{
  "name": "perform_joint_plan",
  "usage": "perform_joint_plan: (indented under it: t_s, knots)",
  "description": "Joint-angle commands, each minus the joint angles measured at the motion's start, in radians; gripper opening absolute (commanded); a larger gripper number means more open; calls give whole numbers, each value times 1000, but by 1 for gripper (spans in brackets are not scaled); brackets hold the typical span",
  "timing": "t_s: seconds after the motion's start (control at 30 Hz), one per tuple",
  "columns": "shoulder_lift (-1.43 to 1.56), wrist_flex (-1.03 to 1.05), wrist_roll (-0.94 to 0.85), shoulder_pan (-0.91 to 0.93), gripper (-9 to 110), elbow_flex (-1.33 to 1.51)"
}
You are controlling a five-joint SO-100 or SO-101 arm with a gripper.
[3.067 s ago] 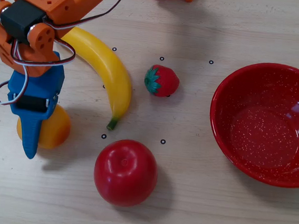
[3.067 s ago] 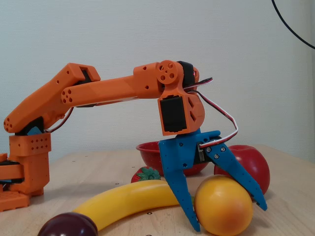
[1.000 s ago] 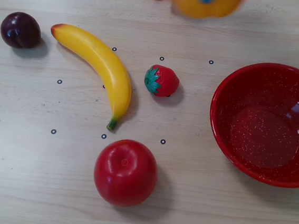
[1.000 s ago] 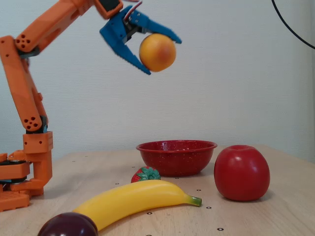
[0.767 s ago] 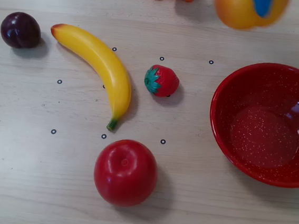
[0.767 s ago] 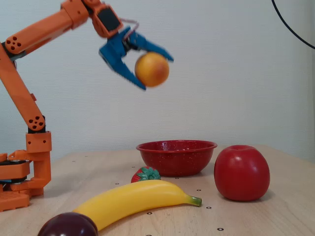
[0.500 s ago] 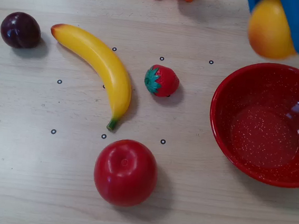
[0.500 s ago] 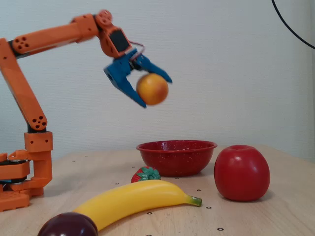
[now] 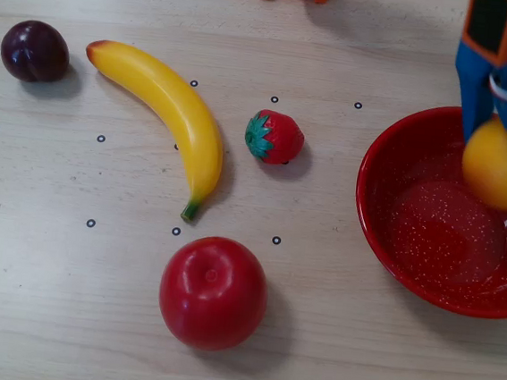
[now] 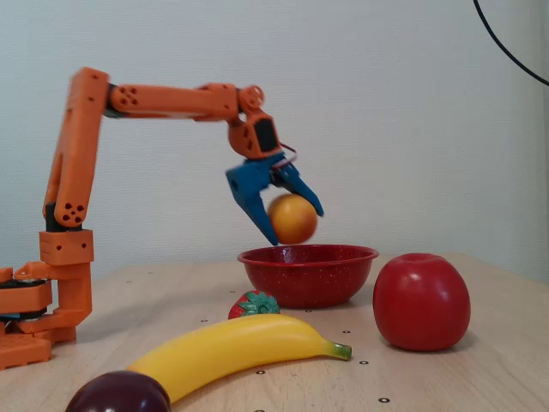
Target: Put the peach in the red bowl.
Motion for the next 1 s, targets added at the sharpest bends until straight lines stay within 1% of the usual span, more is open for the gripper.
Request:
perform_joint_plan:
  t_s: [0.0, 0.1, 0.23, 0.27, 0.5, 0.6, 0.77, 0.97]
  knots:
    - [26, 26, 2, -6, 8, -130]
    - [-20, 52, 17, -34, 16, -167]
    - [-46, 94, 37, -66, 34, -167]
    - [-51, 98, 37, -71, 37, -167]
    - [-57, 123, 29, -92, 42, -178]
    - [-54, 126, 29, -94, 42, -189]
    - [-11, 153, 15, -101, 34, -239]
    - [103, 195, 14, -146, 14, -253]
